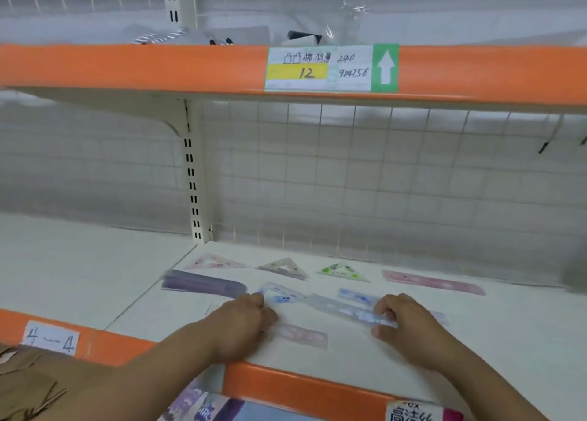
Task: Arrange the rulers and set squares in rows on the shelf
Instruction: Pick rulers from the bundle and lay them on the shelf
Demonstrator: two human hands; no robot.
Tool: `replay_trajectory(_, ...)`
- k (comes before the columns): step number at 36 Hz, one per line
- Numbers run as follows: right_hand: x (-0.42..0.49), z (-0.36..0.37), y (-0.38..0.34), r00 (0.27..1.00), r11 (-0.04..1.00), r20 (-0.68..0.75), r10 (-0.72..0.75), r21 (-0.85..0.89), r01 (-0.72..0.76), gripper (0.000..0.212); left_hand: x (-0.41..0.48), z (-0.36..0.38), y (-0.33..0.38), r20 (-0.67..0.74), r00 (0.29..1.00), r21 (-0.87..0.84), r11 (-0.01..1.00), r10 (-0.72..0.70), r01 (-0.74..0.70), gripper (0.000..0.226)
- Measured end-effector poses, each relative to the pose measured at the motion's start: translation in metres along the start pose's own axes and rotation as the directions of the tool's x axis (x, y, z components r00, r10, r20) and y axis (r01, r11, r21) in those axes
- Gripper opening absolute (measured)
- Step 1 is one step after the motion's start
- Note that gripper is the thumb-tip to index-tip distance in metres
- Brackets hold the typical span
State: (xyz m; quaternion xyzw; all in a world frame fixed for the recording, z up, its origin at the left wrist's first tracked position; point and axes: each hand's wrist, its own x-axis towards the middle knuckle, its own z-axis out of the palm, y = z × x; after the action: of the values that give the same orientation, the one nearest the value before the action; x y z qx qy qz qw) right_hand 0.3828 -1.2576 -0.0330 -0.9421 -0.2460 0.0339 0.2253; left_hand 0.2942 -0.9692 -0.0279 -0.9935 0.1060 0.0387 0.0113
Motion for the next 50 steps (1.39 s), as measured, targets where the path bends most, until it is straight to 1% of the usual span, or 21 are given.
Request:
replay_trajectory(4, -0.022, 0.003, 0.005, 0.994, 0.995, -0.038, 0.100, 0.022, -0.099, 0.017, 0.003, 0.009, -0.010, 0.026, 0.997, -0.042, 0.997, 0.067, -0.066, 0.009)
replay_trajectory(7, -0.039, 0.005, 0.013, 0.981, 0.982, -0.049, 0.189, 0.003, -0.189, 0.011, 0.003, 0.015, -0.010, 0.032, 0.993, -0.059, 0.992, 0.118, -0.116, 0.014)
replay_trajectory(10, -0.048, 0.002, 0.019, 0.978, 0.978, -0.033, 0.208, -0.016, -0.208, 0.012, 0.002, 0.017, -0.009, 0.002, 0.990, -0.086, 0.986, 0.141, -0.141, 0.018)
replay_trajectory(13, -0.052, -0.002, 0.020, 0.977, 0.977, 0.001, 0.215, -0.013, -0.215, 0.008, 0.002, 0.017, -0.011, 0.004, 0.991, -0.100, 0.986, 0.132, -0.130, 0.029)
replay_trajectory(18, -0.050, -0.006, 0.021, 0.969, 0.970, 0.071, 0.238, -0.061, -0.234, 0.021, 0.001, 0.016, -0.013, 0.015, 0.993, -0.086, 0.989, 0.119, -0.117, 0.029)
replay_trajectory(22, -0.049, -0.008, 0.022, 0.971, 0.973, 0.083, 0.223, -0.073, -0.218, 0.024, -0.005, 0.011, -0.019, 0.046, 0.998, -0.088, 0.995, 0.045, -0.041, 0.030)
replay_trajectory(28, -0.043, -0.005, 0.018, 0.977, 0.980, 0.092, 0.195, -0.054, -0.190, 0.024, -0.020, 0.013, -0.036, 0.044, 0.998, -0.092, 0.994, -0.054, 0.058, 0.020)
replay_trajectory(33, -0.038, -0.002, 0.010, 0.985, 0.988, 0.090, 0.146, -0.071, -0.140, 0.018, -0.028, 0.014, -0.047, 0.018, 0.995, -0.108, 0.989, -0.096, 0.097, 0.016)
replay_trajectory(35, -0.036, -0.002, 0.009, 0.987, 0.989, 0.090, 0.133, -0.075, -0.127, 0.016, -0.030, 0.015, -0.049, 0.015, 0.992, -0.126, 0.984, -0.121, 0.122, 0.020)
replay_trajectory(38, -0.036, -0.001, 0.007, 0.990, 0.992, 0.082, 0.112, -0.069, -0.106, 0.009, -0.033, 0.015, -0.050, 0.028, 0.988, -0.145, 0.978, -0.151, 0.153, 0.032)
replay_trajectory(41, -0.036, -0.001, 0.006, 0.993, 0.993, 0.074, 0.094, -0.074, -0.088, 0.008, -0.033, 0.015, -0.052, 0.010, 0.987, -0.157, 0.975, -0.160, 0.159, 0.038)
replay_trajectory(44, -0.038, 0.000, 0.006, 0.995, 0.991, 0.081, 0.059, -0.124, -0.048, 0.014, -0.031, 0.015, -0.051, 0.013, 0.986, -0.160, 0.973, -0.164, 0.164, 0.038)
replay_trajectory(47, -0.039, -0.003, 0.004, 0.996, 0.987, 0.086, 0.033, -0.162, -0.019, 0.014, -0.029, 0.016, -0.052, 0.017, 0.986, -0.166, 0.972, -0.165, 0.166, 0.036)
replay_trajectory(50, -0.037, -0.008, 0.007, 0.995, 0.972, 0.090, 0.041, -0.233, -0.019, 0.033, -0.027, 0.016, -0.052, 0.024, 0.985, -0.177, 0.969, -0.172, 0.174, 0.039)
